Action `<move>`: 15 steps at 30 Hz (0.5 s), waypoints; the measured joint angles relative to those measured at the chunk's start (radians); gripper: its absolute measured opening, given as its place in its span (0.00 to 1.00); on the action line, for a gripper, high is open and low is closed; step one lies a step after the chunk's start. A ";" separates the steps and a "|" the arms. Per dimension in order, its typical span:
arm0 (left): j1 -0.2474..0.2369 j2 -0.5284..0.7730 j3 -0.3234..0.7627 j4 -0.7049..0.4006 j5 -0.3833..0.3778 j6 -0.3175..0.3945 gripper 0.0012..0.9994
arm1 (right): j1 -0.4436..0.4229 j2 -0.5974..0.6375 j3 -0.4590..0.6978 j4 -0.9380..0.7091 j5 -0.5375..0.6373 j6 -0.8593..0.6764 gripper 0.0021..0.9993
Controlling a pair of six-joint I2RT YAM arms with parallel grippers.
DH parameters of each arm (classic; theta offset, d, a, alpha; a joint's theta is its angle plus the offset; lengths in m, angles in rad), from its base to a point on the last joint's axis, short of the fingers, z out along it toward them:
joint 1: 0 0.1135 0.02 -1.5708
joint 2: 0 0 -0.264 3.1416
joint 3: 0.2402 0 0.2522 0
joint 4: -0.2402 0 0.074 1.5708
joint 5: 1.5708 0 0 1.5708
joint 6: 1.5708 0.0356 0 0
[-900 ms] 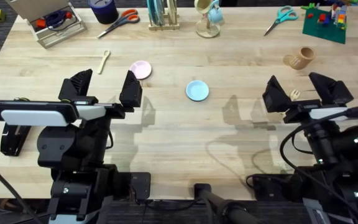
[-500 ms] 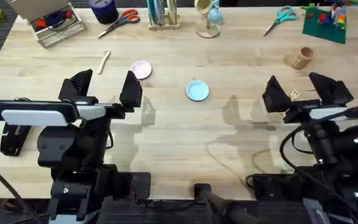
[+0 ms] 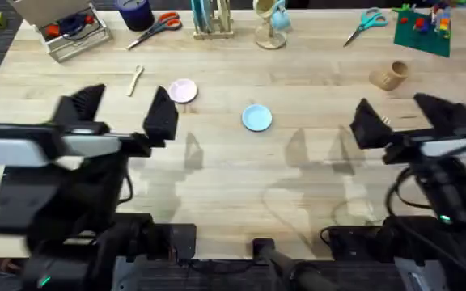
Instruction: Pick up a utensil and set it on the pink plate, then put the other utensil in the container.
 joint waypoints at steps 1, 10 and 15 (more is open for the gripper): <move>0.000 0.000 0.035 -0.029 0.000 0.000 0.99 | 0.000 0.000 0.032 -0.030 0.000 0.000 0.99; 0.000 0.074 0.416 -0.377 -0.004 0.000 0.99 | 0.000 0.118 0.397 -0.292 0.005 0.000 1.00; 0.000 0.220 0.646 -0.569 -0.004 0.001 0.99 | 0.000 0.268 0.607 -0.442 0.008 0.000 1.00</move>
